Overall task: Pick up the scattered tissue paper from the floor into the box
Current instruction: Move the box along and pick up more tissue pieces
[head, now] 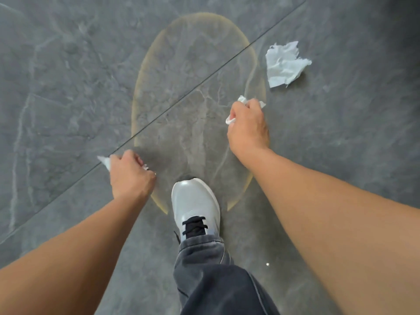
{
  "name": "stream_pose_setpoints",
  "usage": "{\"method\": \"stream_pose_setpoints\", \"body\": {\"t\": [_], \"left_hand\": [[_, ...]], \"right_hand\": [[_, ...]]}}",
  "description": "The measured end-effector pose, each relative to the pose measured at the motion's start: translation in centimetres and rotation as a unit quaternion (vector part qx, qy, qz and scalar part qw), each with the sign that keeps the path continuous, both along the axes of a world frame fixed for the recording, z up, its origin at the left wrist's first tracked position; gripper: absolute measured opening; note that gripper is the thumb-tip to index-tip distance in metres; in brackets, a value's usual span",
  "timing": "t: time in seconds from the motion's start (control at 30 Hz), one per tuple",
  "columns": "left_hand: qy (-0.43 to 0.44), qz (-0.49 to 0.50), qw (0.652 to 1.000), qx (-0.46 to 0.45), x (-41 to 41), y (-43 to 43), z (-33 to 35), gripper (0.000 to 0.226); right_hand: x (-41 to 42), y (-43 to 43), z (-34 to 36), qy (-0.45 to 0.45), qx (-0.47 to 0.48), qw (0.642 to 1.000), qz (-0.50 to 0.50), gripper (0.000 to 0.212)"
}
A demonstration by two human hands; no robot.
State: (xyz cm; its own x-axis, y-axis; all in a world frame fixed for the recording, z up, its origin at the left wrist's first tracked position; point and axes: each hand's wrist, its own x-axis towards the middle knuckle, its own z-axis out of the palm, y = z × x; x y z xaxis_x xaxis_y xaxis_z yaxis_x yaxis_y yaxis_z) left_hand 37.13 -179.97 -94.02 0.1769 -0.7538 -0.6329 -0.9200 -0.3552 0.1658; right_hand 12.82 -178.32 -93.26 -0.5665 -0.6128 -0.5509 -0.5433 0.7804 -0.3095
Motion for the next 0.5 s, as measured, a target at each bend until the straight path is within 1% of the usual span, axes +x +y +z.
{"method": "stream_pose_setpoints", "body": {"t": [0.03,0.07,0.1,0.17,0.23,0.27,0.3,0.33,0.37,0.47,0.5], "left_hand": [[0.016,-0.022,1.000,-0.007,-1.1,-0.4,0.3,0.017],[0.028,-0.041,0.999,-0.016,-2.2,-0.8,0.6,0.018],[0.042,-0.056,0.997,-0.027,-3.3,-1.1,0.9,0.019],[0.083,-0.093,0.991,-0.050,-5.5,-1.6,1.3,0.018],[0.122,-0.132,0.982,-0.064,-7.6,-2.0,1.2,0.018],[0.138,-0.151,0.976,-0.071,-8.5,-2.2,1.1,0.019],[0.152,-0.166,0.971,-0.078,-9.2,-2.4,0.9,0.019],[0.166,-0.175,0.967,-0.082,-9.9,-2.6,0.7,0.019],[0.176,-0.180,0.964,-0.085,-10.4,-2.7,0.4,0.020],[0.177,-0.193,0.961,-0.090,-10.6,-2.9,0.3,0.020],[0.168,-0.199,0.961,-0.092,-10.3,-2.8,0.5,0.020]], "right_hand": [[-1.1,-0.5,0.4,0.005,-0.012,0.999,-0.037,0.017],[-2.1,-1.1,0.9,0.032,-0.020,0.999,-0.025,0.017],[-3.3,-1.6,1.3,0.065,-0.030,0.997,0.012,0.023],[-5.5,-2.8,1.7,0.106,-0.038,0.992,0.049,0.052],[-7.4,-4.4,1.1,0.099,-0.001,0.994,0.034,0.081],[-8.0,-4.9,0.6,0.086,0.029,0.996,0.026,0.089],[-8.3,-5.3,0.0,0.075,0.052,0.996,0.019,0.093],[-8.5,-5.3,-0.6,0.068,0.067,0.995,0.015,0.090],[-8.5,-5.2,-1.2,0.074,0.070,0.995,0.011,0.081],[-7.5,-4.2,-2.1,0.087,0.067,0.994,0.011,0.039],[-7.0,-3.5,-2.0,0.075,0.072,0.994,0.028,0.032]]}}
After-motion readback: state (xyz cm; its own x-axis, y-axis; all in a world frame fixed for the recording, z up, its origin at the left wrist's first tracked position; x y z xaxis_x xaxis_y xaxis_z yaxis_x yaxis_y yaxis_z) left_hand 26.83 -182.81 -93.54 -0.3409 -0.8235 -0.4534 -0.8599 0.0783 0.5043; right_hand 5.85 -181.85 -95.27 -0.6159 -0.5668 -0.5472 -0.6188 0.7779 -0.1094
